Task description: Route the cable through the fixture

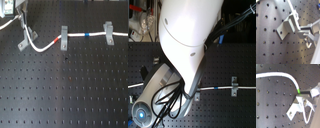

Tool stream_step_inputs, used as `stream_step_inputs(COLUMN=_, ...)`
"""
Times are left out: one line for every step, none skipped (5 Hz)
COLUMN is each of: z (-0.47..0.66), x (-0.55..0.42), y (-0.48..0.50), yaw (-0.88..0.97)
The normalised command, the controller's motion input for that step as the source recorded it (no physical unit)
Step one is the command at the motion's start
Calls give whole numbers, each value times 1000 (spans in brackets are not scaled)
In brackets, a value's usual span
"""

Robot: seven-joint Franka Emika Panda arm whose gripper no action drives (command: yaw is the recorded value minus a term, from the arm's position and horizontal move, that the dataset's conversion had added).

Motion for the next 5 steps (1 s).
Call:
stream_step_inputs(z=152, x=-51, y=-66, yaw=-191)
stream_step_inputs(z=198, x=-144, y=-100, yaw=-208)
stream_step_inputs(z=257, x=-175, y=-31, yaw=-200)
stream_step_inputs(z=336, x=-246, y=107, yaw=-197)
stream_step_inputs(z=5, x=-215, y=85, yaw=-97)
